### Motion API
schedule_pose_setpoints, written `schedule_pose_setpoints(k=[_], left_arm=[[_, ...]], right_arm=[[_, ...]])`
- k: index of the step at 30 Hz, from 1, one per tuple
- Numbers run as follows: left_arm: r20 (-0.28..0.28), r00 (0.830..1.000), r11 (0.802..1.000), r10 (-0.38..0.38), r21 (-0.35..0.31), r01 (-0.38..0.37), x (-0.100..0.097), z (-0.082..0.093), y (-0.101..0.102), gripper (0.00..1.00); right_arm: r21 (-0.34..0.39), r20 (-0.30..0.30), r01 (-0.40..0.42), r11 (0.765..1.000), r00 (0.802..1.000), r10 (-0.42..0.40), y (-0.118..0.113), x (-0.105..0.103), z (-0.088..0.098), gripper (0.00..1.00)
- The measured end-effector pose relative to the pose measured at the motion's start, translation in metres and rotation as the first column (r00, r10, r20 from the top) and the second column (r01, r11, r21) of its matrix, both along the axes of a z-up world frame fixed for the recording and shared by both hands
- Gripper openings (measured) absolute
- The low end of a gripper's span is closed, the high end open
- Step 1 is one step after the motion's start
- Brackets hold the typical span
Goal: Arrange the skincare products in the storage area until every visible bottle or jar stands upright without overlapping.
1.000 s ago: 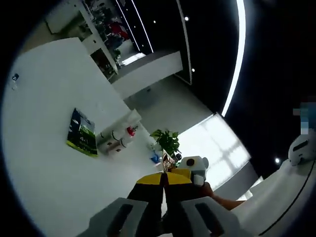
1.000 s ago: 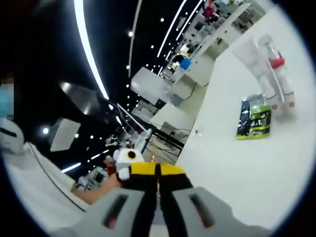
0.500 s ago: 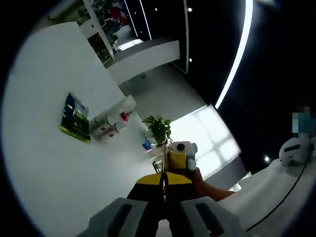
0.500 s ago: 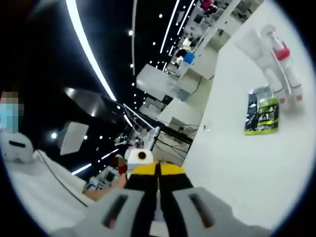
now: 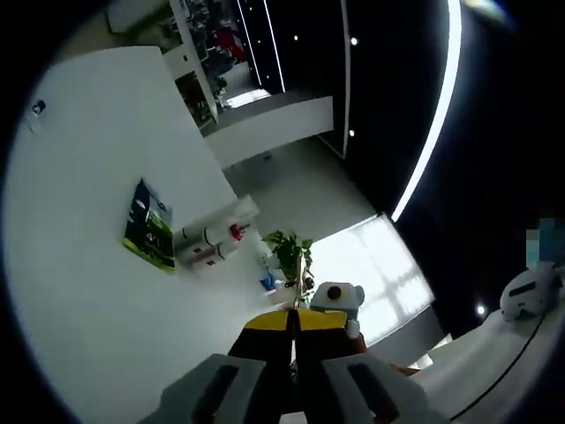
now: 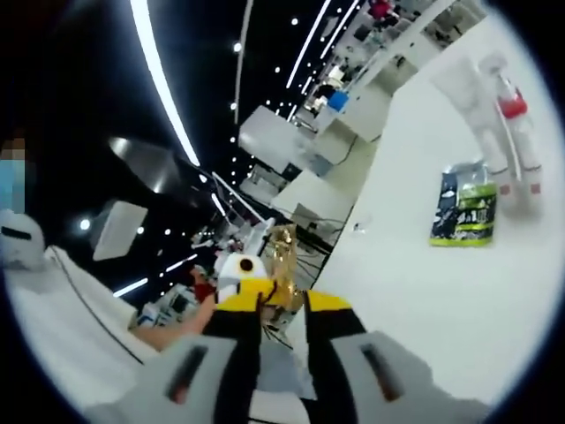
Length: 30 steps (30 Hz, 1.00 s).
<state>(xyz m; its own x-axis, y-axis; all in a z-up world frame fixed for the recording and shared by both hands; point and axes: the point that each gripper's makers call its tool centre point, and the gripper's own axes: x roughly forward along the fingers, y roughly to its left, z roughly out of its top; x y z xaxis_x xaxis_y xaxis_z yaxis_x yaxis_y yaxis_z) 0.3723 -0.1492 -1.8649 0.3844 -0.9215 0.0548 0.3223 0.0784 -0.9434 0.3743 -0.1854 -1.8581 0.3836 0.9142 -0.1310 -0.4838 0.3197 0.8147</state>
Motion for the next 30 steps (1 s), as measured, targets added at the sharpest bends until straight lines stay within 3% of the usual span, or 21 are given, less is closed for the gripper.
schedule_pose_setpoints(k=[3, 5, 10, 18, 30], left_arm=[[-0.009, 1.0, 1.0, 0.011, 0.016, -0.011, 0.006, -0.005, 0.004, 0.0], [-0.024, 0.999, 0.999, 0.021, 0.04, -0.02, 0.015, -0.013, 0.008, 0.0], [-0.047, 0.997, 0.996, 0.053, 0.076, -0.049, 0.039, -0.024, 0.014, 0.0], [-0.073, 0.994, 0.99, 0.086, 0.121, -0.077, 0.08, -0.039, 0.022, 0.0], [-0.141, 0.977, 0.974, 0.157, 0.185, -0.13, 0.149, -0.079, 0.029, 0.0]], right_arm=[[-0.028, 0.016, 0.004, 1.0, 1.0, -0.004, -0.002, 0.0, -0.002, 0.23], [-0.077, 0.068, 0.035, 0.996, 0.997, -0.029, -0.006, 0.004, -0.004, 0.29], [-0.148, 0.088, 0.055, 0.988, 0.995, -0.042, -0.017, 0.0, -0.013, 0.33], [-0.204, 0.068, 0.12, 0.972, 0.992, -0.108, -0.044, -0.004, -0.029, 0.32], [-0.243, 0.023, 0.225, 0.944, 0.974, -0.226, -0.079, -0.008, -0.045, 0.33]])
